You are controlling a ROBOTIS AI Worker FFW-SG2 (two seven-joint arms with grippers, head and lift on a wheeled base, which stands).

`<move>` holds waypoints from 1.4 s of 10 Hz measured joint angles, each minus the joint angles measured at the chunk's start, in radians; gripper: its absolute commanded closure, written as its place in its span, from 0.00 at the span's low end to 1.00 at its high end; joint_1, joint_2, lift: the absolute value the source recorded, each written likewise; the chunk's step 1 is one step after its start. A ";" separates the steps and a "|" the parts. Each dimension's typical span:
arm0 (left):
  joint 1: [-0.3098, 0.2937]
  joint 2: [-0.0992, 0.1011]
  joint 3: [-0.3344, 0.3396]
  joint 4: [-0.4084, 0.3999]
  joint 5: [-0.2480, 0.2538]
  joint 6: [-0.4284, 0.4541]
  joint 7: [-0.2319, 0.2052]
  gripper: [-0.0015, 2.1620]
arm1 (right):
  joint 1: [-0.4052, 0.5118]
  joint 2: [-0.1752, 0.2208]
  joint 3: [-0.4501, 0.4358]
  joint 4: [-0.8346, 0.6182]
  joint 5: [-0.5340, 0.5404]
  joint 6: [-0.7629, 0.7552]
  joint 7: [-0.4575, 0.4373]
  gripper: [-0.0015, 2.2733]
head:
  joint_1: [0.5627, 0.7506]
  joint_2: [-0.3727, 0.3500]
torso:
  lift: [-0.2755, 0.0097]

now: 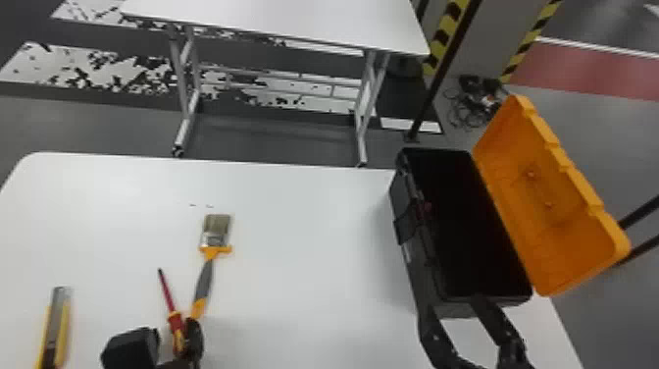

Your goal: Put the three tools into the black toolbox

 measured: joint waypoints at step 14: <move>0.177 0.087 -0.018 -0.327 -0.179 -0.121 -0.210 0.88 | -0.053 0.000 0.017 -0.014 -0.025 0.167 0.044 0.07 | 0.70 0.24 | 0.79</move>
